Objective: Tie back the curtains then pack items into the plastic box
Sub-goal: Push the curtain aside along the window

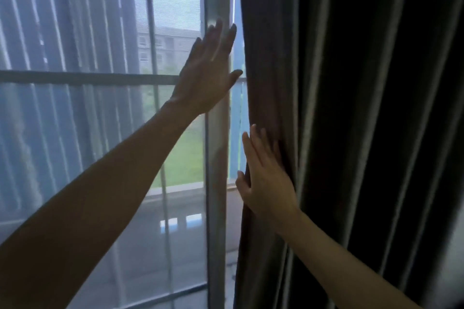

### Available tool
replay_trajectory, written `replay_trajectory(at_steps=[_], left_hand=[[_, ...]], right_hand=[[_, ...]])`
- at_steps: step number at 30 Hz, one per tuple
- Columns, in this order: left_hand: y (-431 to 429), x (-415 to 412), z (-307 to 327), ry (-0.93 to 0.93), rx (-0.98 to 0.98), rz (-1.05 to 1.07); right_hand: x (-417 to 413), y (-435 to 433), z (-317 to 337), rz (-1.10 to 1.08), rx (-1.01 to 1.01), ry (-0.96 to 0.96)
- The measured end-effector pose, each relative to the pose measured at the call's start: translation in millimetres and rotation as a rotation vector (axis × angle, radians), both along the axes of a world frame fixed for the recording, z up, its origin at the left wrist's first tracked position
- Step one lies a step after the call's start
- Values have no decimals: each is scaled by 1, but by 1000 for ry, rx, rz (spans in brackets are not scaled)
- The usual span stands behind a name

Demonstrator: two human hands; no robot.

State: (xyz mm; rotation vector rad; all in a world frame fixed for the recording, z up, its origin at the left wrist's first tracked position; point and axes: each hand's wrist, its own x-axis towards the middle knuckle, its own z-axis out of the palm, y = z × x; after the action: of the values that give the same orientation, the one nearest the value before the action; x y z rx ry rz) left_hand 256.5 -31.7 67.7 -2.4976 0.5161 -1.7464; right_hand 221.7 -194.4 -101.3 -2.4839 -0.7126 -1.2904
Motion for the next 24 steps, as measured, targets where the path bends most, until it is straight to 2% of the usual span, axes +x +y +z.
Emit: replay_trajectory(at_steps=[5,10,16,19,24], left_hand=[[-53,46,27,-68,103,-69],[-120,79,49,-20,87,-319],[-184,121,71,-67,29,-320],[-208,144,78,14,48,-422],[-260,174,86,30,117,-520]], right_hand=[[35,-35,1,-330,-125,-80],[78,-77,5,-556,-105,-86],[131,-124,11,-692,-104,-124],[149,-150,14,-754,-74,-133],[167,-200,16,-853,-55,-109]])
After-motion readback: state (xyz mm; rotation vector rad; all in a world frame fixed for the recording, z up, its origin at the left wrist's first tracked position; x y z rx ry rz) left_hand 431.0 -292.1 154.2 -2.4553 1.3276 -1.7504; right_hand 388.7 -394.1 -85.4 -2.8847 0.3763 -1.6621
